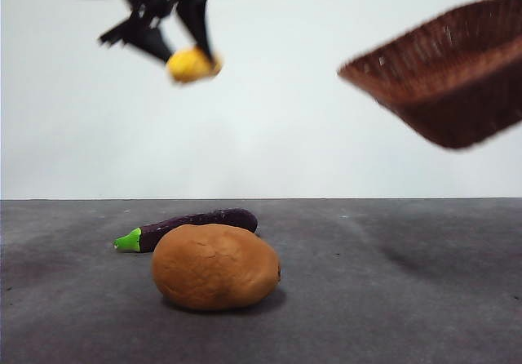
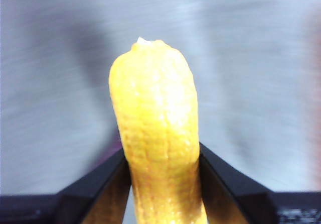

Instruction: Help me put the vegetables on the table into the basket

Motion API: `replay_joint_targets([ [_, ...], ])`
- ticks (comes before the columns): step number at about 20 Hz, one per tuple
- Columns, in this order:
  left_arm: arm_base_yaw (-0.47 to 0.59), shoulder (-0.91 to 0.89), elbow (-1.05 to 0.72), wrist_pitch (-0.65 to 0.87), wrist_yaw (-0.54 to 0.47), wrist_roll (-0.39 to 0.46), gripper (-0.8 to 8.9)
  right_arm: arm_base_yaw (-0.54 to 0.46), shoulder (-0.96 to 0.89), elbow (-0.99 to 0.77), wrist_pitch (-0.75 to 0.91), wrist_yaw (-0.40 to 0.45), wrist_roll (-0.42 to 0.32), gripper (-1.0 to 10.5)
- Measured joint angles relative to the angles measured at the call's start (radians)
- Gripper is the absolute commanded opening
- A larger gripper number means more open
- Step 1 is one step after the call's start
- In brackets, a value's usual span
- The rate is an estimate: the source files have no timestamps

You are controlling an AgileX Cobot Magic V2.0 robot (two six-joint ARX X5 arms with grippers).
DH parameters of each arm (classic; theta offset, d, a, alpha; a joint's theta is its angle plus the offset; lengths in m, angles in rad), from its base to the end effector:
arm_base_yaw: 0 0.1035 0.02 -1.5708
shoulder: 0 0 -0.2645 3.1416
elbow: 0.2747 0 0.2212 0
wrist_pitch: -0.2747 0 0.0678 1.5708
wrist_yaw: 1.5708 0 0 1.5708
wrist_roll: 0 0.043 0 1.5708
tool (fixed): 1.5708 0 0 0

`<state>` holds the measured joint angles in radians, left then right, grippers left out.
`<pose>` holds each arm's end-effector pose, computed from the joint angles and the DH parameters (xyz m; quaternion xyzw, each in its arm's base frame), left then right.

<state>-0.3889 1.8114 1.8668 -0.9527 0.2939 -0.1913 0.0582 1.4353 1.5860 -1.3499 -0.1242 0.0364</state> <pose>0.3286 -0.1481 0.3469 -0.0606 0.4601 -0.2589 0.8471 0.2252 0.0185 0.3539 0.0336 0.5653 0.0649 0.8217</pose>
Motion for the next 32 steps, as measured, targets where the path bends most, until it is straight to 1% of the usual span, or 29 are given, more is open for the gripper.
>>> replay_joint_targets([
  [2,-0.059,-0.041,0.0,0.0,0.06,0.0,-0.09,0.035,0.032,-0.02,0.025,0.003,0.02,-0.2],
  [5,-0.153,-0.048,0.0,0.0,0.076,0.0,-0.09,0.092,0.069,-0.048,0.07,-0.063,0.047,-0.2],
  [7,-0.207,-0.029,0.0,0.007,0.056,-0.011,-0.09,0.134,0.092,-0.062,0.091,-0.107,0.061,-0.2],
  [9,-0.243,-0.006,0.0,0.024,0.022,-0.04,-0.07,0.169,0.108,-0.065,0.101,-0.111,0.073,-0.2],
  [11,-0.248,0.017,0.0,0.03,0.006,-0.073,0.02,0.2,0.11,-0.065,0.109,-0.137,0.081,-0.2],
  [12,-0.248,0.027,0.0,0.037,-0.012,-0.093,0.26,0.209,0.11,-0.065,0.115,-0.163,0.084,-0.2],
  [13,-0.248,0.037,0.0,0.039,-0.034,-0.116,1.28,0.219,0.11,-0.065,0.119,-0.185,0.084,-0.2],
  [14,-0.248,0.047,0.0,0.036,-0.045,-0.141,2.71,0.227,0.11,-0.065,0.119,-0.191,0.085,-0.2],
  [15,-0.248,0.056,0.0,0.037,-0.047,-0.158,3.87,0.235,0.11,-0.065,0.119,-0.19,0.085,-0.2],
  [16,-0.248,0.063,0.0,0.032,-0.048,-0.17,4.66,0.243,0.11,-0.065,0.119,-0.191,0.086,-0.2],
  [17,-0.248,0.066,0.0,0.029,-0.048,-0.177,5.05,0.244,0.11,-0.065,0.119,-0.191,0.086,-0.2],
  [20,-0.249,0.066,0.0,0.032,-0.049,-0.18,5.03,0.243,0.11,-0.065,0.119,-0.189,0.087,-0.2],
  [21,-0.249,0.064,0.0,0.024,-0.049,-0.171,5.03,0.243,0.11,-0.065,0.119,-0.182,0.087,-0.2],
  [22,-0.249,0.052,0.0,0.0,-0.052,-0.14,5.03,0.243,0.11,-0.065,0.12,-0.163,0.087,-0.2],
  [24,-0.249,-0.014,-0.001,-0.085,-0.074,-0.048,5.03,0.243,0.11,-0.065,0.119,-0.111,0.087,-0.2],
  [26,-0.253,-0.099,0.0,-0.194,-0.092,0.039,5.03,0.241,0.11,-0.065,0.119,-0.08,0.087,-0.2],
  [29,-0.294,-0.159,0.0,-0.315,-0.18,0.148,5.02,0.241,0.111,-0.065,0.119,-0.076,0.087,-0.2],
  [31,-0.325,-0.154,-0.002,-0.37,-0.198,0.211,5.02,0.241,0.114,-0.065,0.119,-0.063,0.087,-0.2],
  [32,-0.339,-0.152,-0.005,-0.37,-0.199,0.232,5.02,0.241,0.115,-0.065,0.119,-0.048,0.087,-0.2],
])
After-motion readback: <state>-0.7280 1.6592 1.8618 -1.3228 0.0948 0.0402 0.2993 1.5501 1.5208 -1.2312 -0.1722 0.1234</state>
